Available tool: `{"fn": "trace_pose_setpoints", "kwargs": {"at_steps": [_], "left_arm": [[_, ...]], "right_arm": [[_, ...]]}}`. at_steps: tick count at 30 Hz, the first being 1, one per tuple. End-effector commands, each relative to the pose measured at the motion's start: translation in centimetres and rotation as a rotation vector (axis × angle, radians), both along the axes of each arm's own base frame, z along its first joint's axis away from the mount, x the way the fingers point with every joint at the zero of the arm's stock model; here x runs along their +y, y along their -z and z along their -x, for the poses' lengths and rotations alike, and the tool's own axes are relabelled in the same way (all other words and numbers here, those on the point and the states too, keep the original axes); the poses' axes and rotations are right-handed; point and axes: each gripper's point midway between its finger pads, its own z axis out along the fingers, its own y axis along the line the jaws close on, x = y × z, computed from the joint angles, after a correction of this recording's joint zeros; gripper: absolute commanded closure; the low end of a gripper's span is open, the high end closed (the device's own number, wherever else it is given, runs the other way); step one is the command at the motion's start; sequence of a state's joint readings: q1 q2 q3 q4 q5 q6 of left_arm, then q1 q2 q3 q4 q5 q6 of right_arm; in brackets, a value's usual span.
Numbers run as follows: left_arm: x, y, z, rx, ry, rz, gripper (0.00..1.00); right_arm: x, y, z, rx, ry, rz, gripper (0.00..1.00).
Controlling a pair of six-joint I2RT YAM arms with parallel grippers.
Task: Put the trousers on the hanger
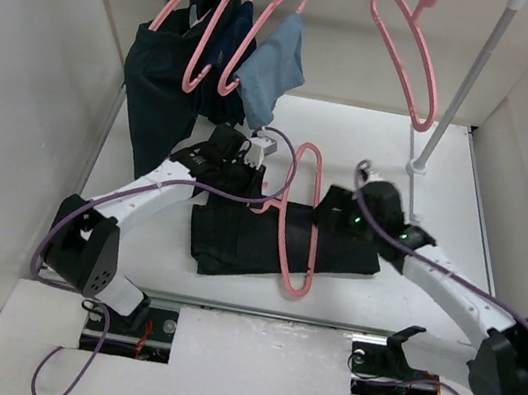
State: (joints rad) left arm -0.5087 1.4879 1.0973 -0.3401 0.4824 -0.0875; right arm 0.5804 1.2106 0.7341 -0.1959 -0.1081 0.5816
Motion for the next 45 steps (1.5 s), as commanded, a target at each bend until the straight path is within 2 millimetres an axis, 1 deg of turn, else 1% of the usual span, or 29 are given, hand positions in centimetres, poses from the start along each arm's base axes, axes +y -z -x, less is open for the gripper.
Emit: {"fn": "trace_pose_setpoints", "kwargs": {"at_steps": [1,2,3,4,5,7,10,13,15,17,18,19,21,22,23,26,27,28,30,32,34,35,37,38,39,40,41,43,45], "left_arm": [[0.8,-2.2,-1.1,-0.11,-0.044,0.002,1.0],[0.9,-2.1,-1.2,-0.113,-0.05,-0.004,1.0],[0.9,-2.1,-1.2,-0.107,-0.056,0.0,1.0],[0.9,-2.1,-1.2,-0.107,-0.056,0.0,1.0],[0.9,-2.1,-1.2,-0.107,-0.056,0.0,1.0],[1.0,-1.8,-1.1,-0.099,-0.056,-0.005,1.0],[1.0,-1.8,-1.1,-0.099,-0.056,-0.005,1.0],[1.1,-1.4,-0.9,-0.091,-0.056,-0.01,1.0],[1.0,-1.1,-0.6,-0.074,-0.056,-0.005,1.0],[1.1,-0.8,-0.4,-0.066,-0.055,-0.01,1.0],[1.1,-0.8,-0.4,-0.066,-0.055,-0.01,1.0],[1.1,-0.8,-0.4,-0.066,-0.055,-0.01,1.0],[1.1,-0.8,-0.4,-0.066,-0.055,-0.01,1.0],[1.1,-0.8,-0.4,-0.066,-0.055,-0.01,1.0],[1.1,-0.8,-0.4,-0.066,-0.055,-0.01,1.0],[1.4,-0.6,-0.4,-0.069,-0.053,-0.025,1.0],[1.5,-0.4,-0.2,-0.06,-0.053,-0.03,1.0],[1.5,-0.4,-0.2,-0.067,-0.045,-0.034,1.0],[1.8,-0.2,-0.1,-0.067,-0.046,-0.05,1.0],[1.8,-0.2,-0.1,-0.067,-0.046,-0.05,1.0],[1.5,-0.3,0.1,-0.06,-0.032,-0.035,1.0],[1.5,-0.3,0.1,-0.06,-0.031,-0.035,1.0],[1.1,-1.0,0.1,-0.063,-0.017,-0.013,1.0],[0.9,-1.1,-0.2,-0.066,-0.017,-0.012,1.0],[1.0,-1.0,0.0,-0.058,-0.017,-0.016,1.0],[0.8,-1.5,-0.1,-0.064,-0.01,-0.004,1.0],[0.8,-1.5,-0.1,-0.064,-0.01,-0.004,1.0],[0.7,-1.9,0.1,-0.07,-0.004,0.007,1.0],[0.8,-2.2,0.1,-0.086,0.003,0.009,1.0]], "right_arm": [[-7.2,-3.5,-2.5,0.045,0.269,0.034,0.0],[-8.8,-2.8,-2.7,0.092,0.325,0.05,0.0],[-11.5,-2.0,-3.3,0.136,0.412,0.066,0.0],[-13.0,-0.8,-2.8,0.197,0.457,0.101,0.0],[-14.0,0.7,-2.8,0.245,0.47,0.135,0.0],[-15.5,2.3,-2.7,0.307,0.516,0.144,0.0],[-15.4,4.4,-2.3,0.356,0.499,0.16,0.0],[-13.8,6.1,-1.9,0.41,0.418,0.11,0.0],[-13.6,7.8,-1.3,0.448,0.408,0.112,0.0],[-13.5,8.8,-0.6,0.471,0.4,0.094,0.05],[-13.1,8.8,-1.0,0.452,0.388,0.072,0.12],[-13.1,8.6,-1.3,0.445,0.39,0.053,0.42],[-13.0,8.9,-0.9,0.458,0.383,0.048,0.78],[-13.2,8.0,-1.6,0.42,0.392,0.049,1.0],[-13.6,7.4,-1.9,0.398,0.408,0.062,1.0],[-14.9,3.7,-2.8,0.291,0.466,0.113,1.0],[-16.5,2.5,-3.2,0.241,0.544,0.185,1.0],[-16.3,0.2,-3.8,0.174,0.563,0.204,1.0],[-16.5,-3.6,-3.5,0.064,0.605,0.231,1.0],[-14.3,-7.6,-3.5,-0.076,0.583,0.24,1.0],[-11.6,-9.0,-3.5,-0.14,0.522,0.237,1.0],[-7.9,-9.3,-2.7,-0.163,0.411,0.218,1.0],[-3.4,-7.4,-2.8,-0.154,0.289,0.219,1.0],[0.1,-6.8,-1.7,-0.137,0.177,0.187,1.0],[2.3,-6.9,-2.0,-0.151,0.121,0.158,1.0],[4.3,-5.0,-2.0,-0.113,0.073,0.172,1.0],[6.4,-4.5,-1.4,-0.085,0.0,0.133,1.0],[8.9,-3.2,-2.2,-0.07,-0.05,0.09,1.0],[9.4,-1.5,-2.3,-0.026,-0.077,0.053,1.0]]}}
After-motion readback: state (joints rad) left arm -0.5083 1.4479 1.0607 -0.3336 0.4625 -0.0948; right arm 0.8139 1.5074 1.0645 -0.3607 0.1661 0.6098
